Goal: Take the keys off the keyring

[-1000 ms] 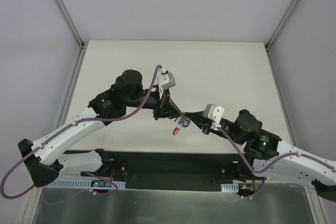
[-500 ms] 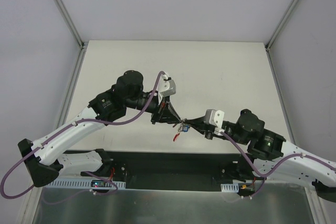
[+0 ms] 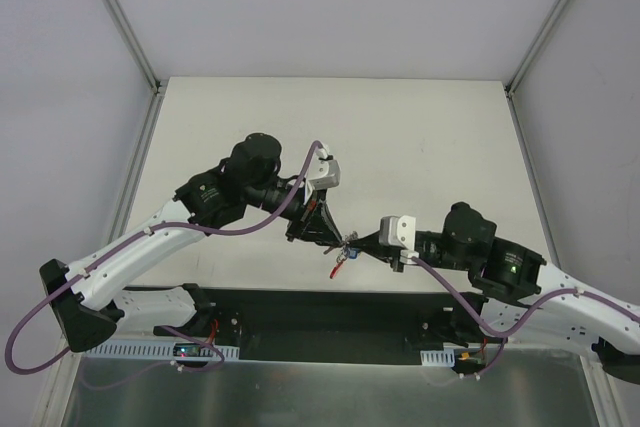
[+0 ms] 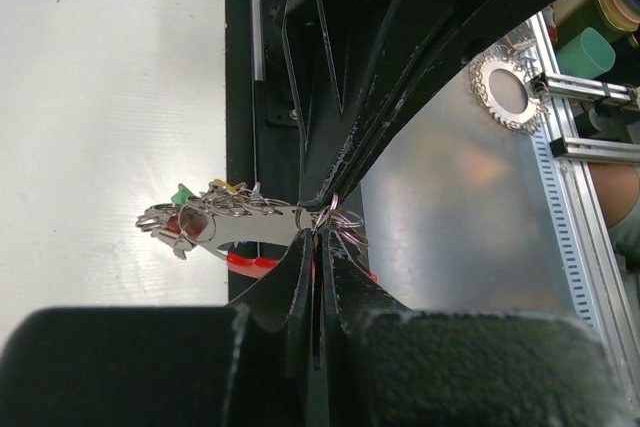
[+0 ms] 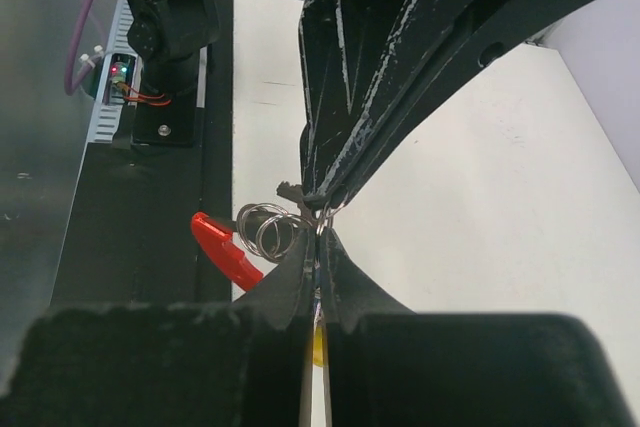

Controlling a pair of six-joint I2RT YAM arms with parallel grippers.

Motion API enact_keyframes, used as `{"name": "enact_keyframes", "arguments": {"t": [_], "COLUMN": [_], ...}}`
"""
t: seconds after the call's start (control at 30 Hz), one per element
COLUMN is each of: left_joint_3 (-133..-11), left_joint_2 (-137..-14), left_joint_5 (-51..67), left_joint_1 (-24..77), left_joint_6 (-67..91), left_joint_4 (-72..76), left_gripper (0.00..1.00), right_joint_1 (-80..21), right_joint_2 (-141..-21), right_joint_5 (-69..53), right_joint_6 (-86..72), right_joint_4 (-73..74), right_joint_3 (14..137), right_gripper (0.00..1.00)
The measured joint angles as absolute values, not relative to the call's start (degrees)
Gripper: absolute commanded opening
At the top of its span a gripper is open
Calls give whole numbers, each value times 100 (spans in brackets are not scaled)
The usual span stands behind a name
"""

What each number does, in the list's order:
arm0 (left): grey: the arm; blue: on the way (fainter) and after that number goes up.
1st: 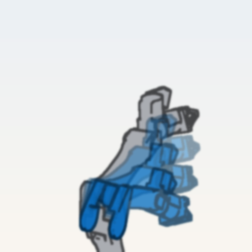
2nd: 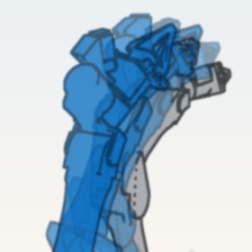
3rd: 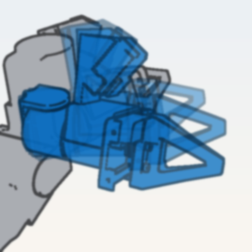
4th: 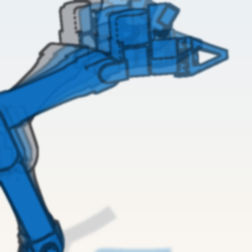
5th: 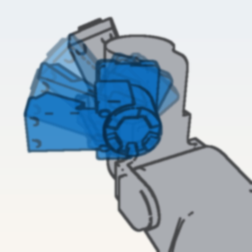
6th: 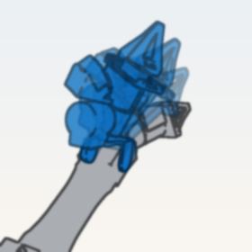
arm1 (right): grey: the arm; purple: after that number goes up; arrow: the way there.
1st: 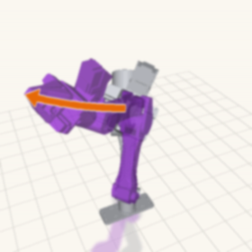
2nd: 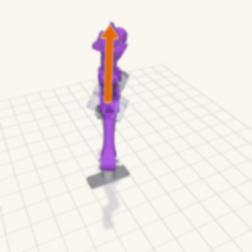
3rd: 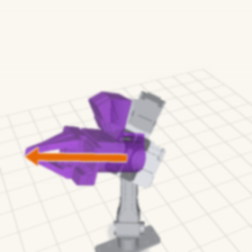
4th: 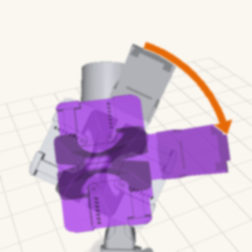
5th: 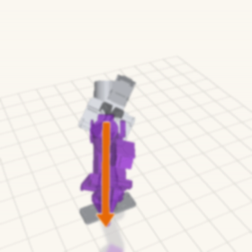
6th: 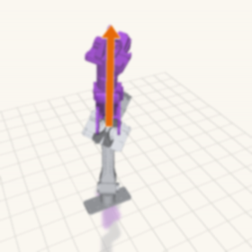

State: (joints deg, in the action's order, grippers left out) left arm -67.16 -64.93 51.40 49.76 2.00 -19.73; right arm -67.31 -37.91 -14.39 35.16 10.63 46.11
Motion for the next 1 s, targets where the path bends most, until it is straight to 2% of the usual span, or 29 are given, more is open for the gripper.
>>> {"name": "enact_keyframes", "arguments": {"t": [0.5, 1.0], "left_joint_3": [-6630, -6469], "left_joint_2": [-6477, -6342], "left_joint_5": [5647, 5500], "left_joint_1": [4864, 4862], "left_joint_6": [-572, -1162], "left_joint_4": [-1988, -1920], "left_gripper": [0, 0], "right_joint_1": [-6726, -6733], "right_joint_2": [-3721, -3916], "right_joint_5": [-1612, -1391], "right_joint_6": [3553, 3267], "right_joint_4": [1105, 961], "right_joint_3": [4628, 4560], "right_gripper": [1, 1]}}
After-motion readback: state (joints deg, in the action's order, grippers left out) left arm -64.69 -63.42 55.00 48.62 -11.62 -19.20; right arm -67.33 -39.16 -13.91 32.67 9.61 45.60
